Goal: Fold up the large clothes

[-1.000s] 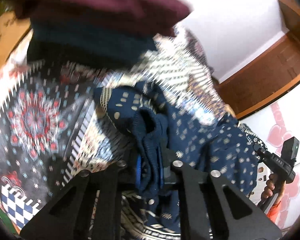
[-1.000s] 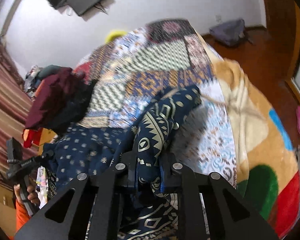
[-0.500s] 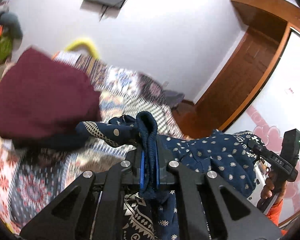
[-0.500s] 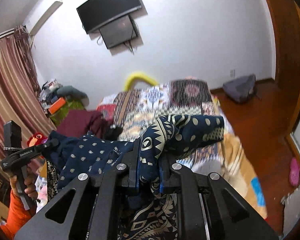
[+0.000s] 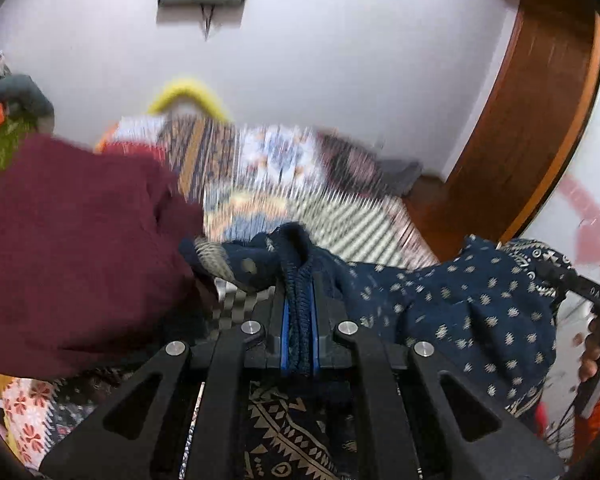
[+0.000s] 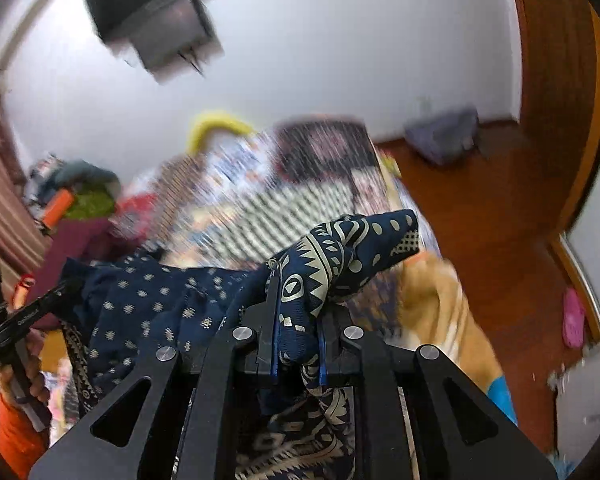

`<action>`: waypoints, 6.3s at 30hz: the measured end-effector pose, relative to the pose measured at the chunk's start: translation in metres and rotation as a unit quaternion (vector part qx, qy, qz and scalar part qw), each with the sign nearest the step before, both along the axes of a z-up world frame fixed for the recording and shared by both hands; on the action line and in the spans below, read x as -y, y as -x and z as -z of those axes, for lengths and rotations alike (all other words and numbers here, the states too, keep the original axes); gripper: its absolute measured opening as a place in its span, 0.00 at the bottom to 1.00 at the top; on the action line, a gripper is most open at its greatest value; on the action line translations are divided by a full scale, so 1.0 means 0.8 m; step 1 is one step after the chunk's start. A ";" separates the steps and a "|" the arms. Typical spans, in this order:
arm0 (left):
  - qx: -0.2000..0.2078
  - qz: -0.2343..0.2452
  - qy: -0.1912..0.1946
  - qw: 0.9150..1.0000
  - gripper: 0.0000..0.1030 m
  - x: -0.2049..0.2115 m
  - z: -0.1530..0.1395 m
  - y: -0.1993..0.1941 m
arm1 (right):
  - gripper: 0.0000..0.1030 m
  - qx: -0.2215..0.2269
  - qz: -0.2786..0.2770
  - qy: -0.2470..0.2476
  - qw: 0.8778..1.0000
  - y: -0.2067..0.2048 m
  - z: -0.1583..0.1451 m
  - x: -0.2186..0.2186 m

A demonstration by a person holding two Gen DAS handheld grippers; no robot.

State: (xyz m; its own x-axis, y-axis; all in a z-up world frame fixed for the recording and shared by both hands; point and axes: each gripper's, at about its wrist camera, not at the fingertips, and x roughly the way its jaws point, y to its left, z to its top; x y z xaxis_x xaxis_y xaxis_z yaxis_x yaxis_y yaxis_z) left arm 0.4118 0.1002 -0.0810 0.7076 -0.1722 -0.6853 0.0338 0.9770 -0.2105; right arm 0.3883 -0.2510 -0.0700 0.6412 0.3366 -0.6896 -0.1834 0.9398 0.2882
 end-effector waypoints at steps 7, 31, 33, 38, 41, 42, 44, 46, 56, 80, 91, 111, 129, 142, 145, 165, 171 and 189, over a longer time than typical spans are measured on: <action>-0.109 -0.011 -0.008 0.994 0.07 -0.008 0.128 -0.053 | 0.12 -0.066 0.024 0.088 0.994 -0.026 0.096 0.013; -0.120 -0.037 -0.050 0.991 0.34 -0.041 0.109 0.069 | 0.39 0.003 -0.012 0.131 0.991 0.102 0.016 0.028; -0.109 -0.042 -0.051 0.992 0.34 -0.050 0.095 0.091 | 0.39 0.014 -0.018 0.130 0.991 0.121 0.007 0.027; -0.087 -0.046 -0.044 0.994 0.35 -0.069 0.066 0.142 | 0.45 0.033 -0.033 0.124 0.991 0.168 -0.004 0.024; -0.077 -0.041 -0.057 0.995 0.43 -0.072 0.054 0.173 | 0.51 0.039 -0.037 0.124 0.991 0.193 -0.001 0.024; -0.073 -0.038 -0.065 0.994 0.46 -0.072 0.053 0.181 | 0.51 0.040 -0.039 0.127 0.990 0.200 0.001 0.024; -0.069 -0.030 -0.085 0.994 0.51 -0.070 0.053 0.202 | 0.51 0.039 -0.044 0.136 0.989 0.214 0.006 0.025; -0.073 -0.022 -0.093 0.993 0.53 -0.070 0.056 0.223 | 0.51 0.034 -0.046 0.140 0.988 0.228 0.014 0.029; -0.139 0.018 -0.030 0.990 0.58 -0.049 0.117 0.283 | 0.51 -0.041 -0.023 0.108 0.993 0.266 0.078 0.050; -0.173 0.043 0.069 0.982 0.23 -0.004 0.156 0.303 | 0.28 -0.076 -0.028 0.037 0.996 0.282 0.126 0.053; -0.104 0.059 0.073 0.990 0.08 0.003 0.099 0.294 | 0.05 -0.040 -0.044 0.021 0.998 0.278 0.098 0.045; -0.024 0.007 0.084 0.996 0.07 -0.024 0.021 0.076 | 0.04 0.054 0.000 0.043 0.998 0.086 0.006 0.034; -0.123 -0.003 -0.036 0.992 0.28 -0.010 0.147 -0.024 | 0.07 -0.032 0.033 0.062 0.997 -0.003 0.079 0.046; -0.077 0.055 -0.059 0.994 0.64 0.035 0.082 0.056 | 0.24 0.014 -0.026 0.071 0.997 0.076 0.016 0.012; -0.090 0.081 -0.064 0.991 0.68 0.052 0.093 0.069 | 0.32 0.012 -0.062 0.077 0.995 0.095 0.020 -0.011; -0.152 0.057 -0.096 0.982 0.75 0.069 0.174 0.044 | 0.32 -0.073 -0.187 0.183 0.962 0.072 0.118 -0.113; -0.125 0.051 -0.127 0.983 0.75 0.058 0.145 -0.024 | 0.32 -0.061 -0.172 0.205 0.962 0.011 0.087 -0.088; -0.040 0.011 -0.105 0.994 0.81 0.050 0.030 -0.081 | 0.40 0.001 -0.087 0.154 0.984 -0.019 0.026 -0.066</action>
State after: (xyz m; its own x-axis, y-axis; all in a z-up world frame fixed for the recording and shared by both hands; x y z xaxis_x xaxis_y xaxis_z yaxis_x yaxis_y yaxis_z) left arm 0.4764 0.0602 -0.1052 0.6464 -0.0345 -0.7623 0.0478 0.9988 -0.0046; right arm 0.4038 -0.1979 -0.0908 0.5937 0.2157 -0.7752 -0.3490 0.9371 -0.0066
